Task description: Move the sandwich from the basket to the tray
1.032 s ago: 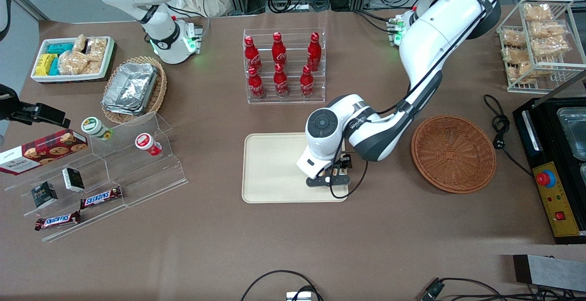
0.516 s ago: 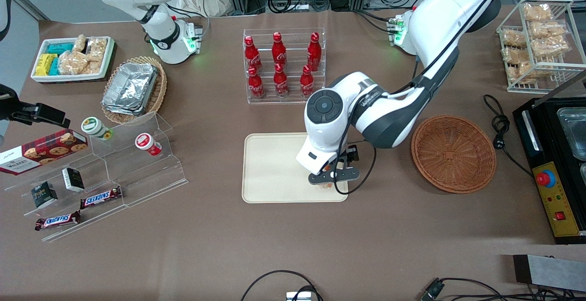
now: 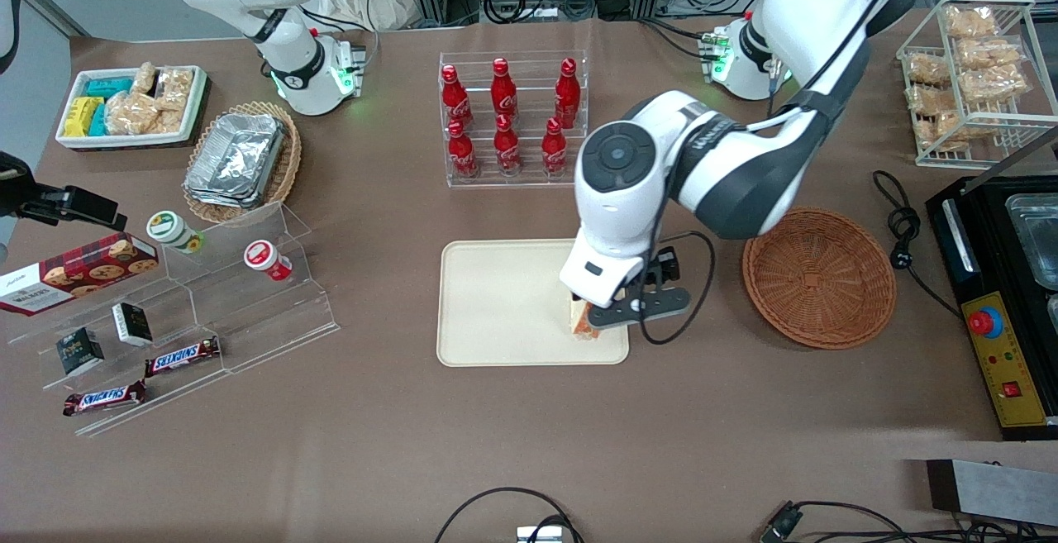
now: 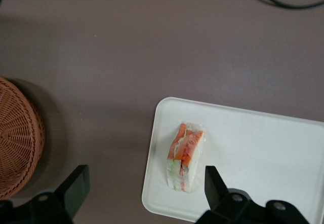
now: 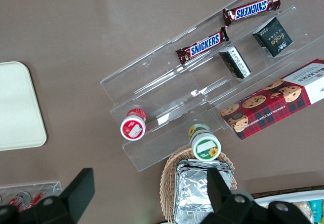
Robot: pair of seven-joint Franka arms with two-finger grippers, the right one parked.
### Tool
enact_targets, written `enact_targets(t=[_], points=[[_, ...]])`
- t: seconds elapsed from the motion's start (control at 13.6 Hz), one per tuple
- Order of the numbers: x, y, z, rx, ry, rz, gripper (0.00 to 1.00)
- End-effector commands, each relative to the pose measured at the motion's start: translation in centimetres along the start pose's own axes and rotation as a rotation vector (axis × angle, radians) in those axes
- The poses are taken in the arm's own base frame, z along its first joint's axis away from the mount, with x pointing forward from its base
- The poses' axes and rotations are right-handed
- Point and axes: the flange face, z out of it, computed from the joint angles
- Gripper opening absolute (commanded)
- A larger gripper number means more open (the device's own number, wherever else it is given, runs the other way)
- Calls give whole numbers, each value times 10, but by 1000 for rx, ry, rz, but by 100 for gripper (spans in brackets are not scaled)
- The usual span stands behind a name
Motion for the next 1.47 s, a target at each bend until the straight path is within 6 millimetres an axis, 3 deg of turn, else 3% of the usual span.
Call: enact_targets(t=[0.0, 0.22, 0.52, 0.66, 0.81, 0.96, 1.11, 1.4], points=[[18, -39, -39, -17, 15, -84, 100], [35, -81, -60, 22, 21, -139, 100], [48, -117, -77, 46, 27, -191, 100], [47, -124, -84, 60, 27, -200, 100], [56, -150, -93, 61, 24, -235, 100], [56, -160, -105, 43, 19, -172, 100], [62, -175, -103, 56, 3, -162, 100], [66, -185, -105, 47, -6, -155, 100]])
